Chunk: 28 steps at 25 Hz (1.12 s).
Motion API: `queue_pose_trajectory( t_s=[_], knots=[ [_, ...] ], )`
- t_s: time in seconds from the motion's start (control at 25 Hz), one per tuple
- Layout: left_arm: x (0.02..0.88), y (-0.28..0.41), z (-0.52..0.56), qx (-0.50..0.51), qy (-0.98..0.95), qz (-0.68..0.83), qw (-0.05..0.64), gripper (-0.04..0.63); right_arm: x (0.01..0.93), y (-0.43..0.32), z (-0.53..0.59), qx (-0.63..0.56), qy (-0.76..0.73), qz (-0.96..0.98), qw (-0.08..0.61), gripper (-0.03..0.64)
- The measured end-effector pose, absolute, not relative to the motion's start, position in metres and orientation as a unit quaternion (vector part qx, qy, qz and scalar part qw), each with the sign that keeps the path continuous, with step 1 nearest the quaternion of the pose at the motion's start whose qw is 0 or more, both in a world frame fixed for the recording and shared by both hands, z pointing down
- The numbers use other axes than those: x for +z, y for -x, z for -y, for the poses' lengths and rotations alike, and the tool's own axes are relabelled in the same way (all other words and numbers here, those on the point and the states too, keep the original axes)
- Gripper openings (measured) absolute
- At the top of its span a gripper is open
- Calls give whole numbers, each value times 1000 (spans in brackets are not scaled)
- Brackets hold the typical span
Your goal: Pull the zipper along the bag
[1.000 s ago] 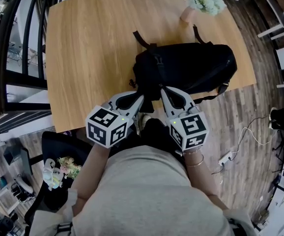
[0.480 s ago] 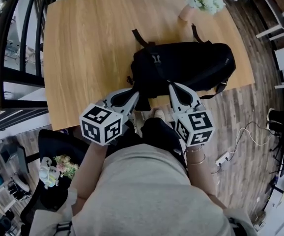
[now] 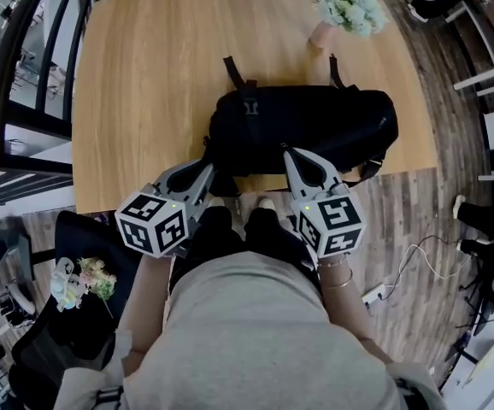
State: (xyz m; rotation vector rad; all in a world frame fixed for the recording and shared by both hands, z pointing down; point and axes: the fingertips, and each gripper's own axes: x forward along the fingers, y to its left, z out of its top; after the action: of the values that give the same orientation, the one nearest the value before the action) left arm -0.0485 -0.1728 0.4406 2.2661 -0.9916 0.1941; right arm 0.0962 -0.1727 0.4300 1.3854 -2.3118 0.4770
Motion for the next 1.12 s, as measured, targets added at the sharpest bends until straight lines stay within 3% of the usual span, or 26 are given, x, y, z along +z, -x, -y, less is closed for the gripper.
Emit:
queue_pose_trajectory(
  t_s=[0.96,1.12],
  knots=[
    [448,57,172,73,-808,501,303,43,423,-167,188,160,-482,838,199,9],
    [439,61,172,102,-799,535,255,115,422,-167,187,166,-470,846,191,11]
  ],
)
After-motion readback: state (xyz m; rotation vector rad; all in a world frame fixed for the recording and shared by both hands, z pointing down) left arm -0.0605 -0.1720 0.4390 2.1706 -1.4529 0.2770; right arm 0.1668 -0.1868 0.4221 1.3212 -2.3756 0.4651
